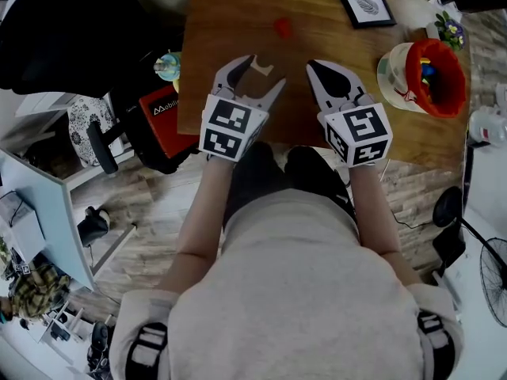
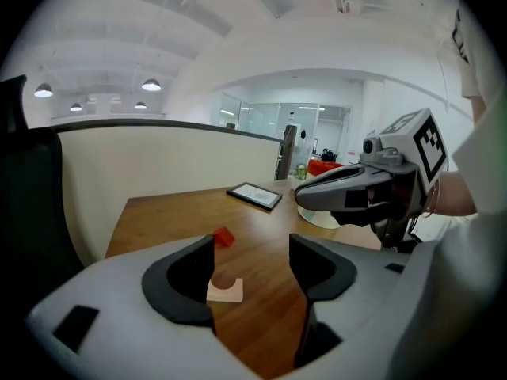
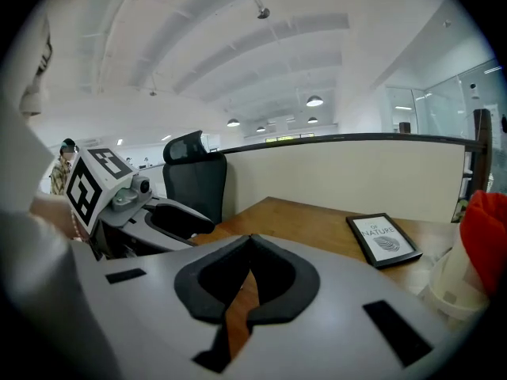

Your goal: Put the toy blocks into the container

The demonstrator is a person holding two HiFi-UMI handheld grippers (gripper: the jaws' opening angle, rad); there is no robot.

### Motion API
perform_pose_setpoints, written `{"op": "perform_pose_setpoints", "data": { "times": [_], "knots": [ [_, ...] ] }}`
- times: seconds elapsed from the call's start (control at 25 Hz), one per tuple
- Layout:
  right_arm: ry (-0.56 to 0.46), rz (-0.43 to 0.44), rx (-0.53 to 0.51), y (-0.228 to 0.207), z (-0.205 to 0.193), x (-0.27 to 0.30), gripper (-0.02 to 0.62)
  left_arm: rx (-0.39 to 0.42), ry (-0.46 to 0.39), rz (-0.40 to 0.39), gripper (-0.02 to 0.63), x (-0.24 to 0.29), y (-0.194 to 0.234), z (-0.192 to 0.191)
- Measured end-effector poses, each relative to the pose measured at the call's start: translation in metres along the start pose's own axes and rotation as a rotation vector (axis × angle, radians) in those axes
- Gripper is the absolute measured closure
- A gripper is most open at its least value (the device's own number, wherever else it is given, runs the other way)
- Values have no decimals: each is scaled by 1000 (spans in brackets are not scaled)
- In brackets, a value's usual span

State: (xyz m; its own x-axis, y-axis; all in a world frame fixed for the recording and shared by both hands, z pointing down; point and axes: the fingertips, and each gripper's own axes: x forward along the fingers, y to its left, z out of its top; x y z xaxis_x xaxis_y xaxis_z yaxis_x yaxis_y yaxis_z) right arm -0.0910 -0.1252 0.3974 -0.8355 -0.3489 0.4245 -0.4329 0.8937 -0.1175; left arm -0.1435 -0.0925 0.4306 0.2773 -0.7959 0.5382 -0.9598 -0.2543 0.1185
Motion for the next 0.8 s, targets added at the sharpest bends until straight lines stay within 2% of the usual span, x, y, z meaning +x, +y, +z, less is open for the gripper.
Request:
{"op": "perform_pose_setpoints", "data": {
  "times": [0.24, 0.8],
  "knots": [
    [62, 24, 8, 8, -23, 13, 584, -35, 48, -25, 280, 12, 4, -27],
    [156, 51, 67, 7, -68, 42, 584, -76, 141, -2, 238, 46, 25, -68]
  ]
}}
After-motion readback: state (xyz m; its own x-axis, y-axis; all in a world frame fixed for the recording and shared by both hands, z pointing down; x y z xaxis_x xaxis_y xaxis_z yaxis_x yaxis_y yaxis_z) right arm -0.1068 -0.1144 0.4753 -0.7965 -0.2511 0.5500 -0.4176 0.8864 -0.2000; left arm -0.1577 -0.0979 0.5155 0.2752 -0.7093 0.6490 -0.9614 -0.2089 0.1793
